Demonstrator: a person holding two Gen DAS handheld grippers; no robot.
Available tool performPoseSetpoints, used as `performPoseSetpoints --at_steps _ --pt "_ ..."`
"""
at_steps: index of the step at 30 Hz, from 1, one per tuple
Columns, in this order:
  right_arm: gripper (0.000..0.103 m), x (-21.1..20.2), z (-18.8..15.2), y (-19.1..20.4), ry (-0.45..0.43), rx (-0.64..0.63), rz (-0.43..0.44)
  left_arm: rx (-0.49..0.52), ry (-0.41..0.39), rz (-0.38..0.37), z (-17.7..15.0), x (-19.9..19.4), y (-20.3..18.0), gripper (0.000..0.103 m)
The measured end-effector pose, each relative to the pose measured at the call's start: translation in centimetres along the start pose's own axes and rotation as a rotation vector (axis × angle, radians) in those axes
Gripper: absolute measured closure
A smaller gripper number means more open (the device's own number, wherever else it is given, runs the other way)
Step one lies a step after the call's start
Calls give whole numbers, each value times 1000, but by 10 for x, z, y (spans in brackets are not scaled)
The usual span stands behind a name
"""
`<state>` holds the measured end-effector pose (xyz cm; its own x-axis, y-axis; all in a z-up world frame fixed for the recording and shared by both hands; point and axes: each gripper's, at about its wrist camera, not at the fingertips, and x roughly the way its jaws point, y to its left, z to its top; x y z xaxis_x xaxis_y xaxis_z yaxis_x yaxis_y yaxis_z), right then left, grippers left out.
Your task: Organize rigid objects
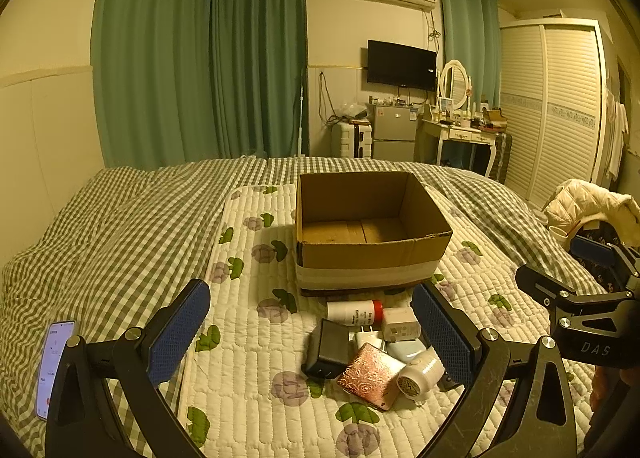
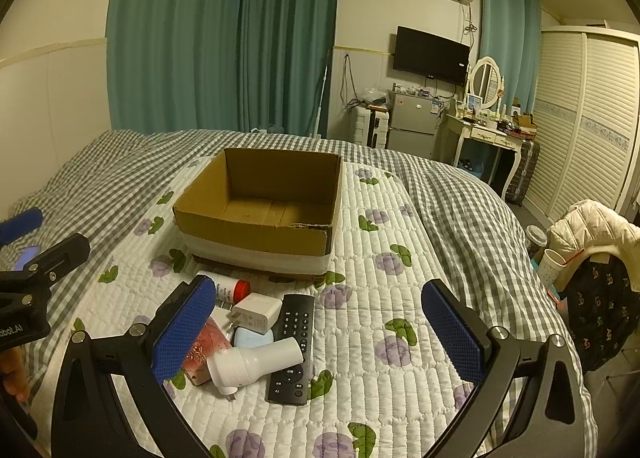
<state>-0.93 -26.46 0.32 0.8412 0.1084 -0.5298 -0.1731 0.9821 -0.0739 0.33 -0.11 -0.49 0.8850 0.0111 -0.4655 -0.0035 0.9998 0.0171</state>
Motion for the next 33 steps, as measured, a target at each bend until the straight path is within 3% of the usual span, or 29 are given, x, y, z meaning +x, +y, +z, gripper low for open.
performPoseSetpoints --at_steps 33 --pt "0 2 -2 2 9 -14 -4 -4 2 4 -4 1 0 0"
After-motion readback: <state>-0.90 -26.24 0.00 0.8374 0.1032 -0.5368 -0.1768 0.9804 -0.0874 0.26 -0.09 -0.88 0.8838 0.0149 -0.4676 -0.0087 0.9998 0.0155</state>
